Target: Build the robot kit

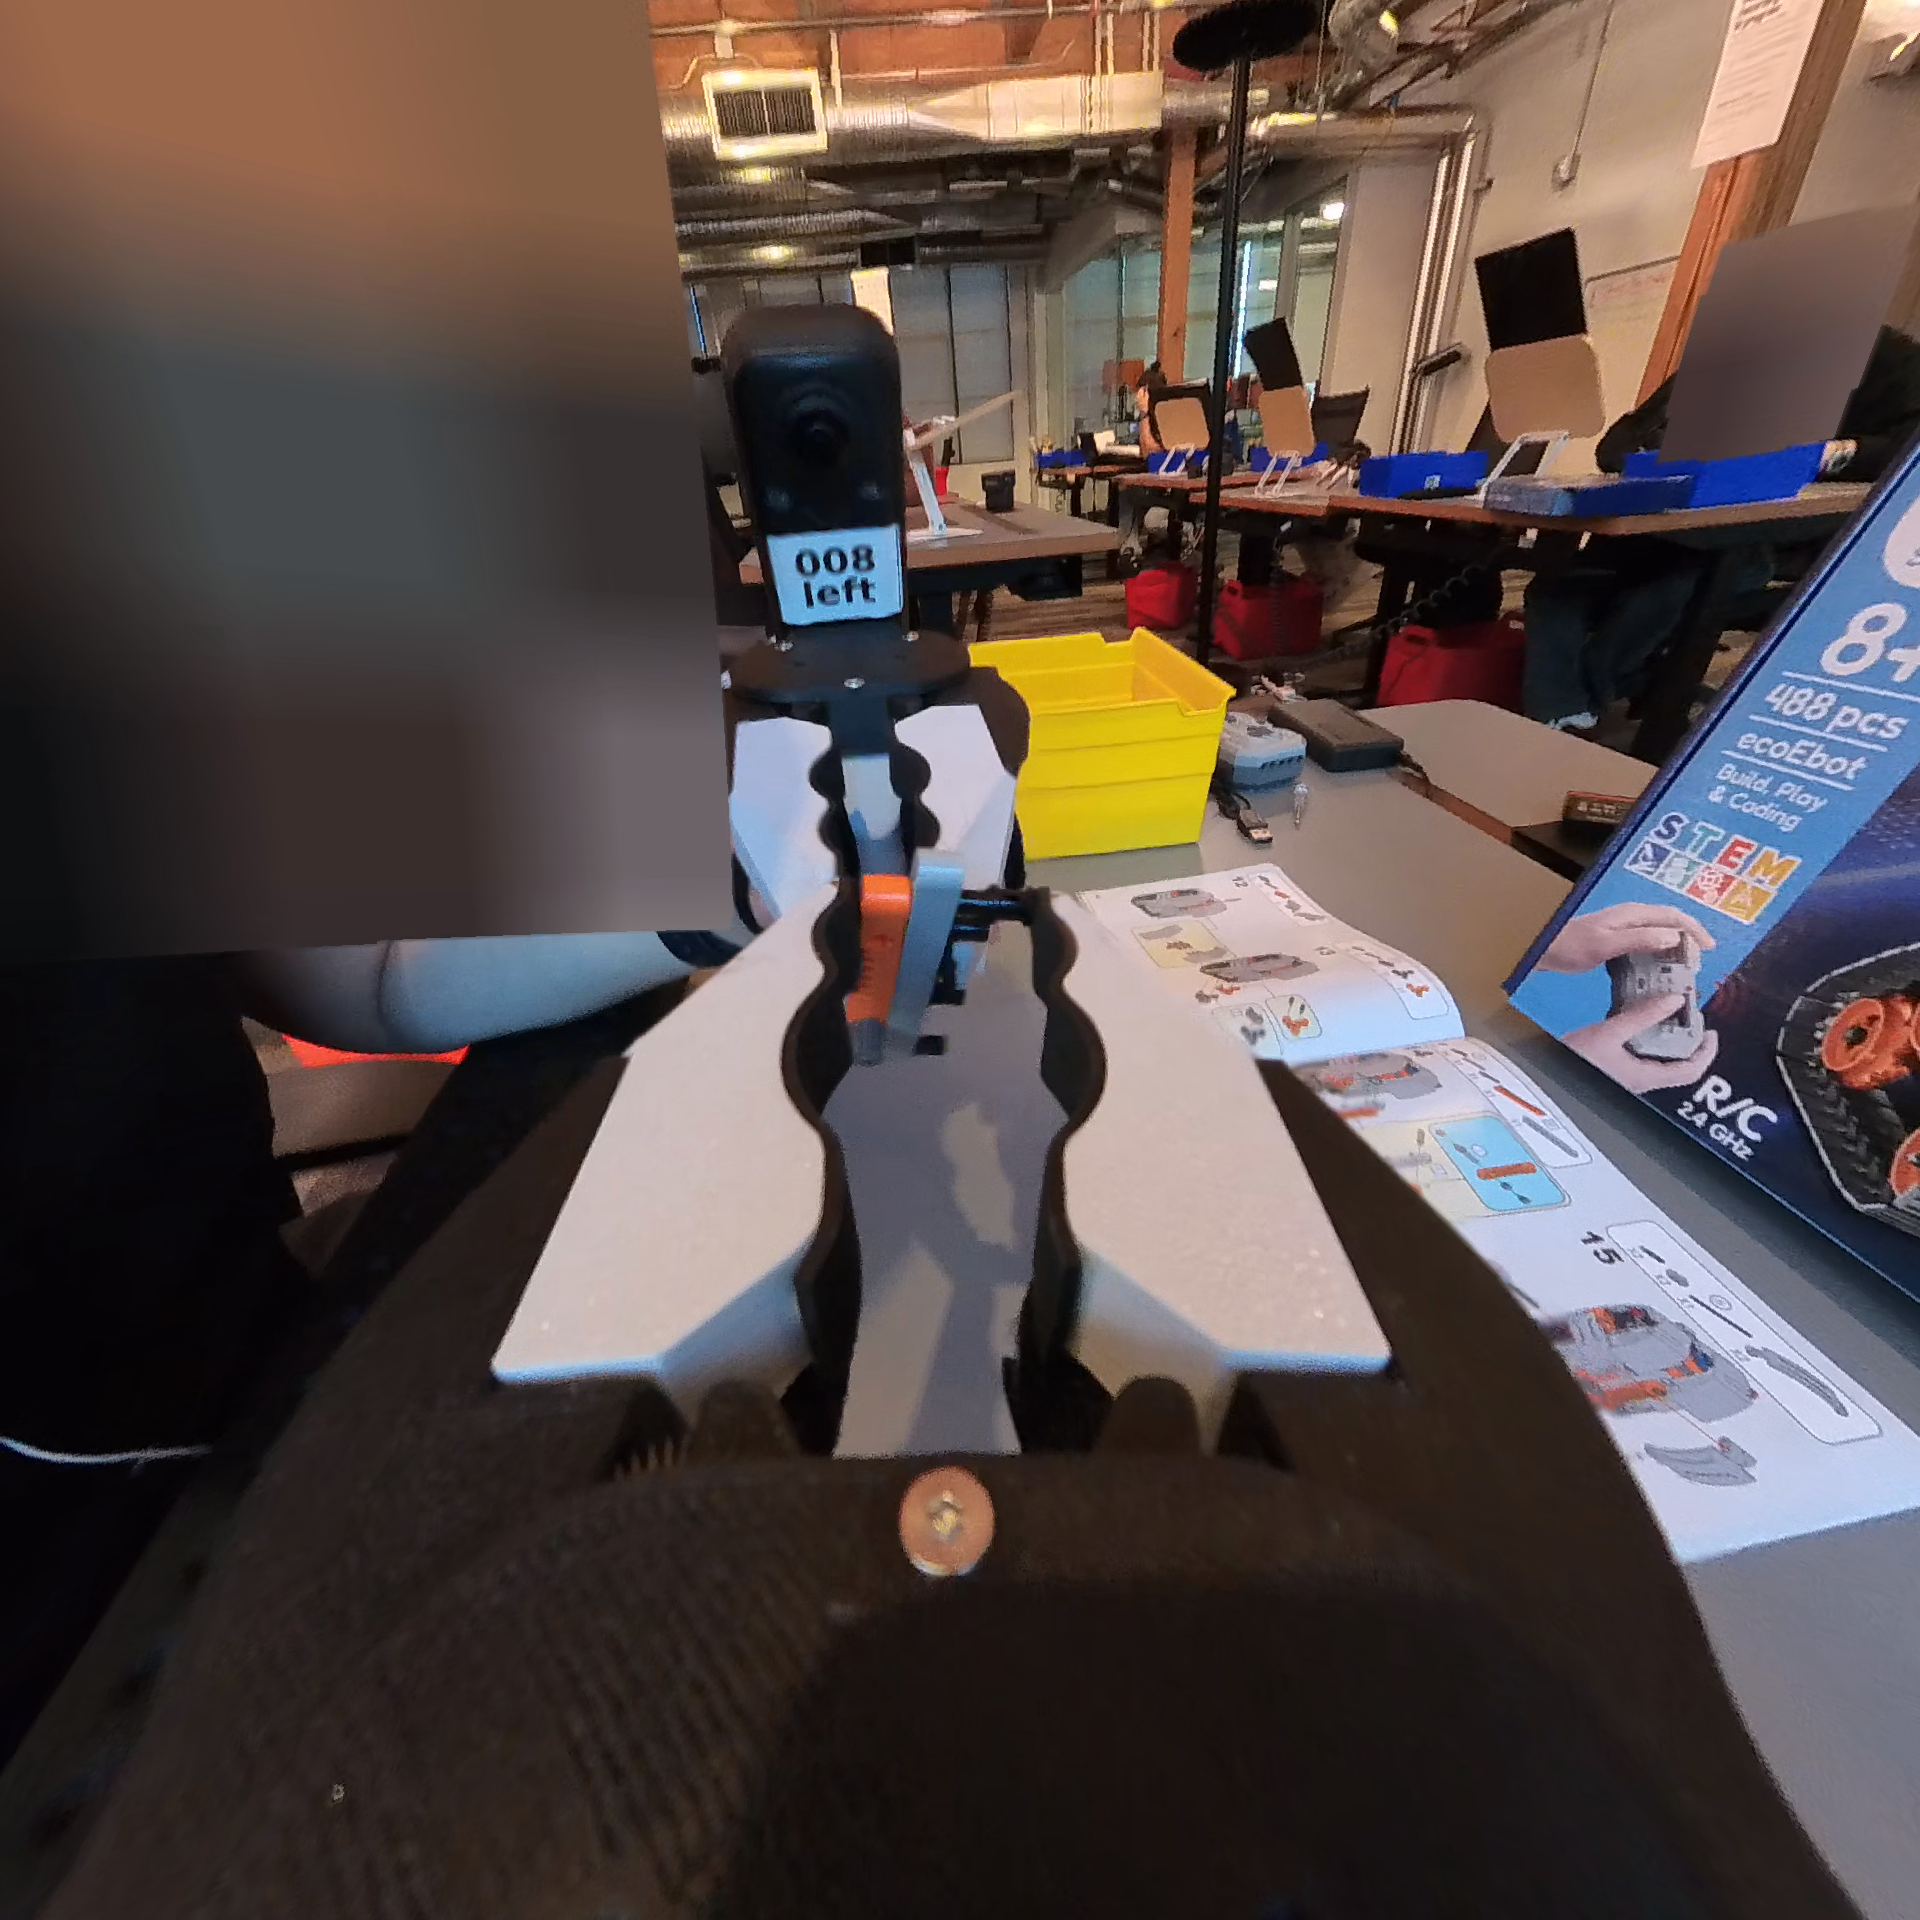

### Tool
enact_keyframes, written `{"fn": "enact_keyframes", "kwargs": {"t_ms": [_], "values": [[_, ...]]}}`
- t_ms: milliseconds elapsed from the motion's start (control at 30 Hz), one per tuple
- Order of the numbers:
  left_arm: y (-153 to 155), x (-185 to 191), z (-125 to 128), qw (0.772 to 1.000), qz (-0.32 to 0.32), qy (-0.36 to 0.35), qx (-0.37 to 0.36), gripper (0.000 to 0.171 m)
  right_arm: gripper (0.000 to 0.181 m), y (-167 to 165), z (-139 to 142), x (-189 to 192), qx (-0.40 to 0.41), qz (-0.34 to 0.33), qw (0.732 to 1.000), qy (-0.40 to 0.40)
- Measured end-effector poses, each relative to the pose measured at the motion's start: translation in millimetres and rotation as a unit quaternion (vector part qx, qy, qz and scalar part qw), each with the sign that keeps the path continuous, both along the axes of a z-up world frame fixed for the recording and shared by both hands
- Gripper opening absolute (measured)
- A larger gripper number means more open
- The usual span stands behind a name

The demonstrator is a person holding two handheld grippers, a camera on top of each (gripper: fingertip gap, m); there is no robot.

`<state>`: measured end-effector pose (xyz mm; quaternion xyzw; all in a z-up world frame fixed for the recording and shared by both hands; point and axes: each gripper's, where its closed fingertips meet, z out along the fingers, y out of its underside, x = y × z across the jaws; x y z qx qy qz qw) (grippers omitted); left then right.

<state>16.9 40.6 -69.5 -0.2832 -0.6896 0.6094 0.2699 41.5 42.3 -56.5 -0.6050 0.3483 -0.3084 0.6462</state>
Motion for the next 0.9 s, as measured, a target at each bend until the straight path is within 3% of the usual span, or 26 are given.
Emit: {"fn": "enact_keyframes", "kwargs": {"t_ms": [333, 667, 900], "values": [[6, -10, 4, 0.999, -0.033, 0.021, -0.002, 0.013, 0.033, 13, 9, -5, 0.053, 0.043, 0.998, -0.003], [9, -19, 9, 0.996, -0.061, 0.058, -0.002, 0.013, 0.032, 15, 14, -12, -0.055, -0.005, 0.997, -0.053], [13, -23, 4, 0.997, -0.074, 0.038, 0.001, 0.013, 0.033, 20, 8, -15, -0.055, 0.022, 0.998, -0.033]]}}
